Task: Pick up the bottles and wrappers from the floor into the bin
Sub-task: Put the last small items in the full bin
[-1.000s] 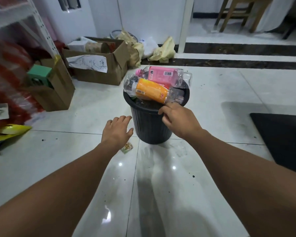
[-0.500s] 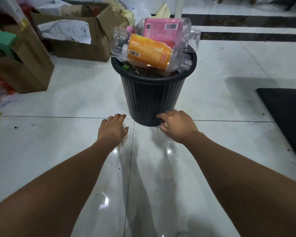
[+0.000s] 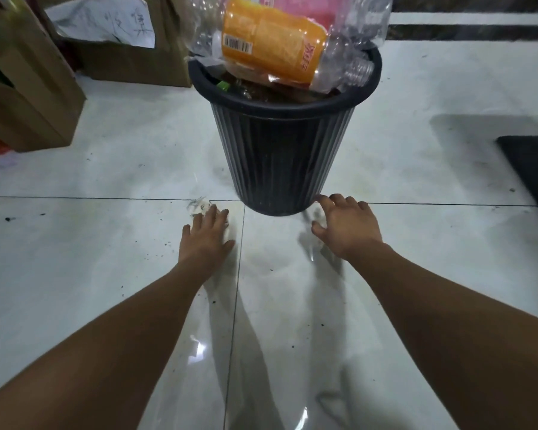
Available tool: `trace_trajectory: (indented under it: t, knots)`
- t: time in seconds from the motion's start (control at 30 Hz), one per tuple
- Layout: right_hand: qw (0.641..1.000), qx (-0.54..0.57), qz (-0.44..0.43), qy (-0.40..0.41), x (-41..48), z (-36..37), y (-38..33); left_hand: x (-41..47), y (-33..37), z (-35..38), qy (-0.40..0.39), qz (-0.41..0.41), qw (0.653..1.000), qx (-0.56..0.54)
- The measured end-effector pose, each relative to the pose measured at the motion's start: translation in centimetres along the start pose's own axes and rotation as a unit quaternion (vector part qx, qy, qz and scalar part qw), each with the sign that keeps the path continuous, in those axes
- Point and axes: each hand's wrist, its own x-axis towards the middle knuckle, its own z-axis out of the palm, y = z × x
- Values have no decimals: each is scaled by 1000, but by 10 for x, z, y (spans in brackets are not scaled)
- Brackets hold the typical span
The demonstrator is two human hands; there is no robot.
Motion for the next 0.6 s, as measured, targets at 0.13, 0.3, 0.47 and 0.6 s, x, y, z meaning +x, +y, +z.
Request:
trace_trajectory:
  t: [0.13, 0.3, 0.47, 0.6]
  knots:
    - [1000, 10, 20, -1, 6, 11, 1, 10, 2, 5, 19, -12, 1000, -14]
    - [1000, -6, 29, -6, 7, 22, 7, 26, 2, 9, -1, -57, 998, -30]
    - [999, -7, 33, 18, 12, 25, 12, 22, 14, 18, 18, -36, 997, -63]
    - [999, -1, 43, 30, 13, 27, 11, 13, 28, 18, 57, -33, 998, -25]
